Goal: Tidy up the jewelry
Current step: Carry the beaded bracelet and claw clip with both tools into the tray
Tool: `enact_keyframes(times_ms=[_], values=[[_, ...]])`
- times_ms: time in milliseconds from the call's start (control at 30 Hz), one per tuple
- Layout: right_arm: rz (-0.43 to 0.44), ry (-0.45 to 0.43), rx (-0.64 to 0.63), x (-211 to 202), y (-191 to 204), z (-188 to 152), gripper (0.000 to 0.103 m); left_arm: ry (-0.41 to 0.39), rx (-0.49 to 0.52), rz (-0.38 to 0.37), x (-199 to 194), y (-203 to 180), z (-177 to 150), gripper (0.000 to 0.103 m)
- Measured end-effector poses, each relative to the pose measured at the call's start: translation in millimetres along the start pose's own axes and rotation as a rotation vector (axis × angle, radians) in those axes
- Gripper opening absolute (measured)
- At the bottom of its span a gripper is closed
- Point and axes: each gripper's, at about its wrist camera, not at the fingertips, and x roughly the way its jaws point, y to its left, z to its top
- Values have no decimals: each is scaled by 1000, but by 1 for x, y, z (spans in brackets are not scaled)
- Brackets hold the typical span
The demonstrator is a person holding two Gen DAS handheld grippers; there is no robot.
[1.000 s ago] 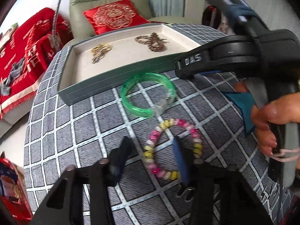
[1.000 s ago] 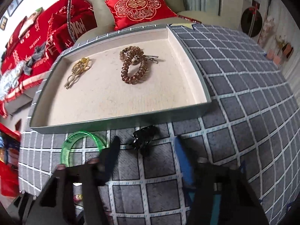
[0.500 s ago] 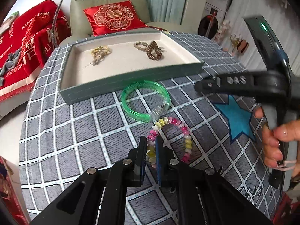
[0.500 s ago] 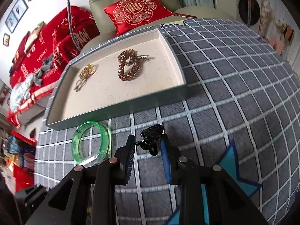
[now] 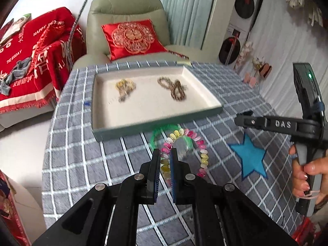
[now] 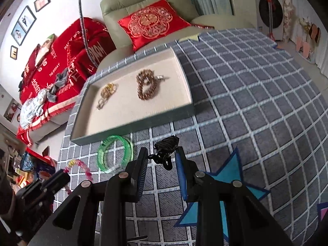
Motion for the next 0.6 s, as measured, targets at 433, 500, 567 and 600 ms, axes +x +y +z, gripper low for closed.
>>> enact_keyframes(times_ms=[433, 500, 567, 600], values=[[8, -49, -100, 1, 35, 60, 30, -77, -60, 33, 9, 35, 70, 24], [5, -51, -111, 7, 38, 70, 30, -82, -64, 34, 15, 38, 83, 24], [4, -53, -119, 13, 40, 80, 30, -89, -61, 44, 21, 40, 96, 24], [2, -55, -120, 16, 41, 84, 30, -92, -56, 47, 26, 40, 103, 24]])
